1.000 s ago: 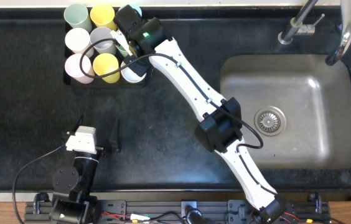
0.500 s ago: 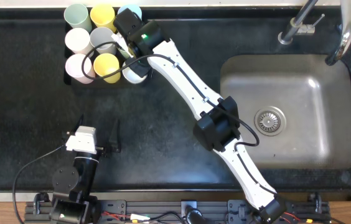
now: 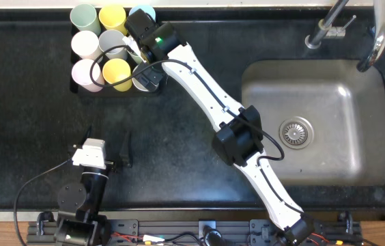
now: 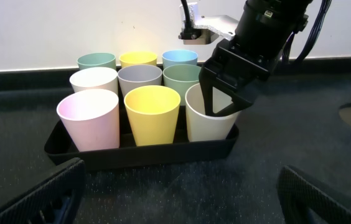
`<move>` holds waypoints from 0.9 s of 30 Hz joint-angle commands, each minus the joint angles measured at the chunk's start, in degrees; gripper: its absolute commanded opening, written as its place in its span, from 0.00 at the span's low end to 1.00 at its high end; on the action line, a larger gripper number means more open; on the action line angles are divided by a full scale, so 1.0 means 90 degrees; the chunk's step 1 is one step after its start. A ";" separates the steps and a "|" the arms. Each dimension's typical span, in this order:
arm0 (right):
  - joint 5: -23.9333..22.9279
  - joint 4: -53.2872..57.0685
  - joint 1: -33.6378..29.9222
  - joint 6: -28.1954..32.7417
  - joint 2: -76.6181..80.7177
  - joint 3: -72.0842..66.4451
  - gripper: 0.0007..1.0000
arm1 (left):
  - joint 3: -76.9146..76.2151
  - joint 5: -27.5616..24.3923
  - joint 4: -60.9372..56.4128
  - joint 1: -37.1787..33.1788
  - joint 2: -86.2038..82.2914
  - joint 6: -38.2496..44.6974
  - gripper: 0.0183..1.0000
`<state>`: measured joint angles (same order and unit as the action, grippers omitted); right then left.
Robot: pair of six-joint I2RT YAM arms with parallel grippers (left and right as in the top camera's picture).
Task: Store Cups
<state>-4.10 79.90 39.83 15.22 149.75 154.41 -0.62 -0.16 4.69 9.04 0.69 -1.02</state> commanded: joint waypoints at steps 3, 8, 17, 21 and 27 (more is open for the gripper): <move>-0.0044 -0.0029 0.0022 -0.0002 -0.0415 0.0155 1.00 | 0.0019 0.0027 0.0007 0.0046 -0.0058 0.0136 1.00; -0.0049 -0.0114 -0.0063 -0.0002 -0.0777 0.0155 1.00 | 0.0019 0.0027 0.0007 0.0046 -0.0058 0.0136 1.00; -0.0330 -0.0452 -0.0449 -0.0338 -0.1700 0.0155 1.00 | 0.0019 0.0027 0.0010 0.0046 -0.0058 0.0136 1.00; -0.1037 -0.0396 -0.0831 -0.0760 -0.2302 0.0155 1.00 | 0.0019 0.0027 0.0010 0.0046 -0.0058 0.0136 1.00; -0.0658 0.0811 -0.1928 -0.1319 -0.3232 0.0143 1.00 | 0.0019 0.0027 0.0007 0.0046 -0.0058 0.0136 1.00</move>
<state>-10.48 83.96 27.14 7.14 126.19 154.41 -0.60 -0.16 4.69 9.04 0.69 -1.02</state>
